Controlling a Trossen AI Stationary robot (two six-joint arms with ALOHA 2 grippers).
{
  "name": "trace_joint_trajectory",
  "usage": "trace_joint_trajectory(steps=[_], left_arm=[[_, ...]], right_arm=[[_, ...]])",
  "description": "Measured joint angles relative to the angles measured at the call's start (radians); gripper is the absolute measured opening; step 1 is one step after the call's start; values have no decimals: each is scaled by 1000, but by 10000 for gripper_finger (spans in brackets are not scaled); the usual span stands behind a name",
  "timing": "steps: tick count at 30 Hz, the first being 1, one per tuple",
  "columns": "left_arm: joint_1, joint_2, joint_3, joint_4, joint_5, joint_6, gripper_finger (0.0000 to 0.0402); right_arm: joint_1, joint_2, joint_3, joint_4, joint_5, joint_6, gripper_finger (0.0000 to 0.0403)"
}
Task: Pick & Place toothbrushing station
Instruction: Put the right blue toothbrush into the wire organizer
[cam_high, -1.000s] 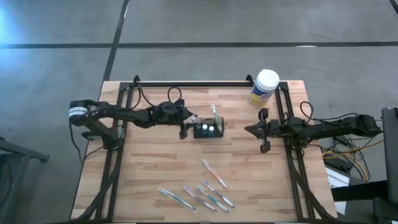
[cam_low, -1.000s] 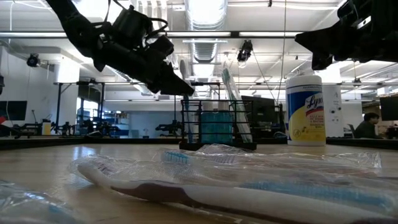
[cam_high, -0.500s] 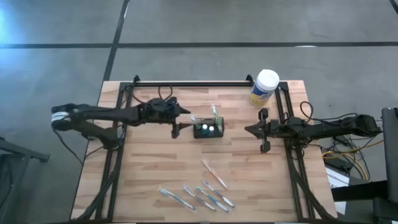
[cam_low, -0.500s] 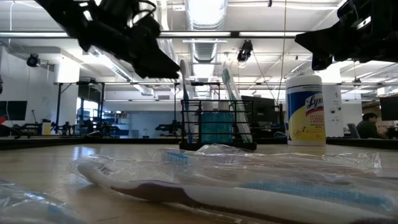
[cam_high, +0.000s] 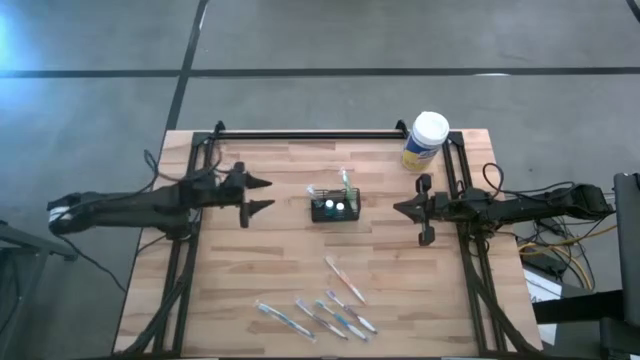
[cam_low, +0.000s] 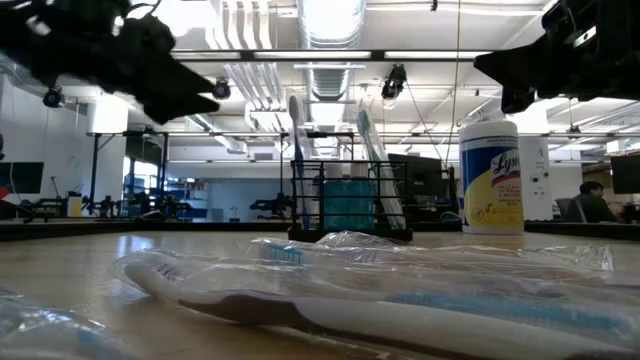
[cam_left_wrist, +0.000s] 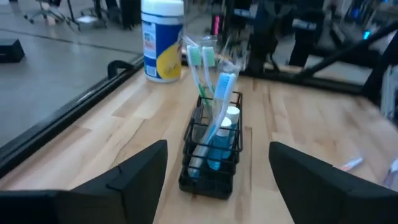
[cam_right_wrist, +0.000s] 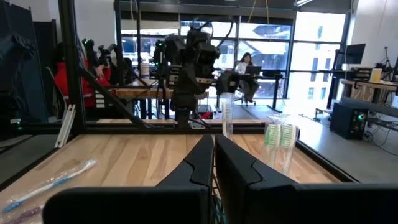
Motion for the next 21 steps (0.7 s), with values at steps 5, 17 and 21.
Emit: trace_joint_trajectory(steps=[5,17,21], left_arm=[[0,-158,-121,31,0,-30,222],[0,-291,-264,32,28,90,13],[-1,-296,-298,28,31,102,6]], right_arm=[[0,0,0,4,0,1,11],[0,0,0,6,0,12,11],[0,0,0,6,0,12,11]])
